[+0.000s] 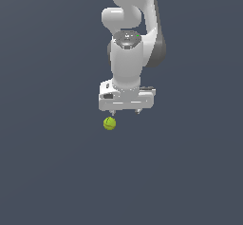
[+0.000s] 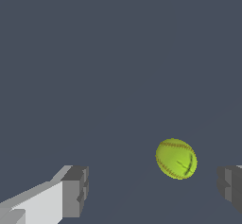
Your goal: Pick up the object and move it to a goal position.
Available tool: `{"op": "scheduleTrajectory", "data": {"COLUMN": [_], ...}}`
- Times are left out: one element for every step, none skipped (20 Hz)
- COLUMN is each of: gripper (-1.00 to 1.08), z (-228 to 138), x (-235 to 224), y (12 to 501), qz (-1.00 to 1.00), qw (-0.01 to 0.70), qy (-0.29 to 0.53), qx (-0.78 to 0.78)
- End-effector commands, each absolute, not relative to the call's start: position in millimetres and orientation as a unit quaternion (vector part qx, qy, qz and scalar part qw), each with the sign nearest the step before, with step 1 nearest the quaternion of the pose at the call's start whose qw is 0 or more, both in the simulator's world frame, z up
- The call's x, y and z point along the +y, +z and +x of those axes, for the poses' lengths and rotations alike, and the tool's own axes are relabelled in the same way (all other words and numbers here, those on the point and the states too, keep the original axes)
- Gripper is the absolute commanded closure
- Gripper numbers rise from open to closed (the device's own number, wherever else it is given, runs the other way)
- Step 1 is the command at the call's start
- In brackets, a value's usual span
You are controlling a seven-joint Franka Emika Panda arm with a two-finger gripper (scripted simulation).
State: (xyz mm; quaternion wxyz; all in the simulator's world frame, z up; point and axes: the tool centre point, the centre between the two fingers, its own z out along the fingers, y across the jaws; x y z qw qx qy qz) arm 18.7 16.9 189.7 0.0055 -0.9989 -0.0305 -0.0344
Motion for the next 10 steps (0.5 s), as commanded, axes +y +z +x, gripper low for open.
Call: {"op": "scheduleTrajectory", "data": {"gripper": [-0.92, -0.92, -0.92, -0.92, -0.92, -0.92, -0.92, -0.92, -0.92, -0.92], "z": [19.9, 19.8, 19.5, 18.9, 18.2, 17.3, 16.1, 14.5, 12.5, 10.1], "x": [21.1, 20.7, 19.5, 17.6, 15.2, 12.1, 8.3, 3.7, -1.7, -8.0], "y": [193.7, 193.3, 192.0, 189.8, 186.7, 182.7, 177.9, 172.1, 165.2, 157.4], "qz": [-0.999, -0.999, -0.999, -0.999, -0.999, -0.999, -0.999, -0.999, -1.000, -1.000], "qw": [0.008, 0.007, 0.007, 0.007, 0.007, 0.007, 0.007, 0.006, 0.006, 0.006], "qy": [-0.037, -0.037, -0.036, -0.035, -0.034, -0.033, -0.031, -0.029, -0.027, -0.024], "qx": [-0.035, -0.034, -0.033, -0.031, -0.027, -0.023, -0.018, -0.012, -0.005, 0.004]}}
